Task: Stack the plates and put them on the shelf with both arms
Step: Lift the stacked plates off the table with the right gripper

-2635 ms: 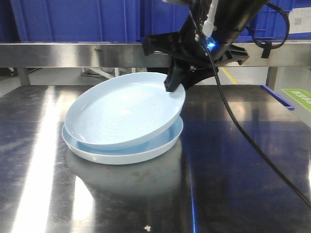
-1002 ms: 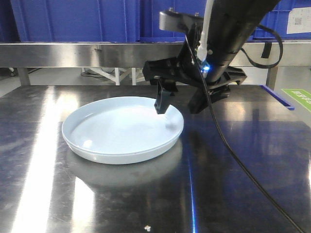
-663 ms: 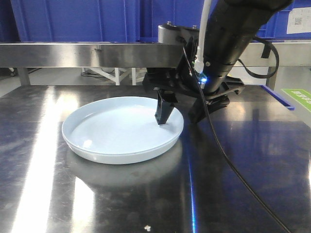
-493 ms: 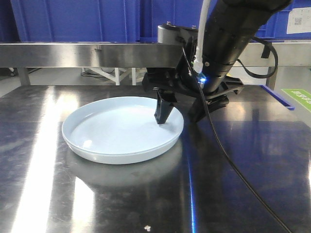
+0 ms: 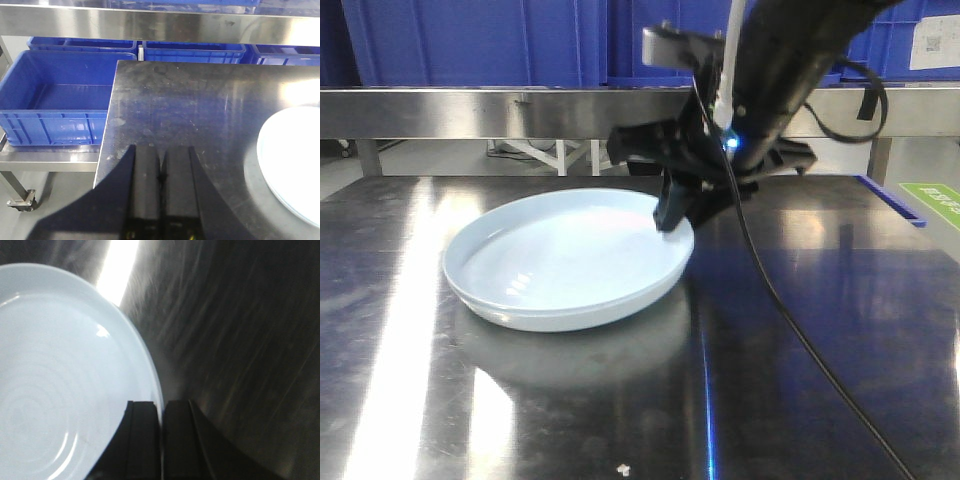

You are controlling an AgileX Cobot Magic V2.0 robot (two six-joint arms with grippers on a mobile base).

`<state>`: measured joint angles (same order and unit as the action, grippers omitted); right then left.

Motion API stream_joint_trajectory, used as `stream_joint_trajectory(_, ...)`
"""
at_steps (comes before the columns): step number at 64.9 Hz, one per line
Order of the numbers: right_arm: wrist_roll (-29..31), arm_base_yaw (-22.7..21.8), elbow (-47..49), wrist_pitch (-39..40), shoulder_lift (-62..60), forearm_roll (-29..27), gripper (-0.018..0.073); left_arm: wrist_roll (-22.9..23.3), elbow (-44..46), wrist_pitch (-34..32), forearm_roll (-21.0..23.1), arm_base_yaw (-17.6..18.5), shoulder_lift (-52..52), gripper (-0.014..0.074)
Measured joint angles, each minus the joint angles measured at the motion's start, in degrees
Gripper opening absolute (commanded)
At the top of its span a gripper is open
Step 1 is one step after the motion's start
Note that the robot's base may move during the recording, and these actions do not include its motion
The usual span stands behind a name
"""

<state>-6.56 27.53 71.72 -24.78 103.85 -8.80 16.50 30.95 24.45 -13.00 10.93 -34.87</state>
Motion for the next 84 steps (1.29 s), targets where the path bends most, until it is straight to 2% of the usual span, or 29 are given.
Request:
stream_joint_trajectory(19,0.10,0.00,5.05,-0.61,-6.83,3.73,0.0015,0.00,0.00,0.00,0.00,0.00,0.00,0.0083)
stream_joint_trajectory(37,0.22,-1.67,3.71,-1.06,-16.81,4.60,0.0015,0.00,0.00,0.00,0.00,0.00,0.00,0.0083)
stream_joint_trajectory(61,0.22,-10.97,-10.52,-0.74,-33.83,5.14,0.0015,0.00,0.00,0.00,0.00,0.00,0.00,0.0083)
stream_joint_trajectory(84,0.22,-12.51,-23.92,-0.85,-51.85,5.12,0.0015,0.00,0.00,0.00,0.00,0.00,0.00,0.0083)
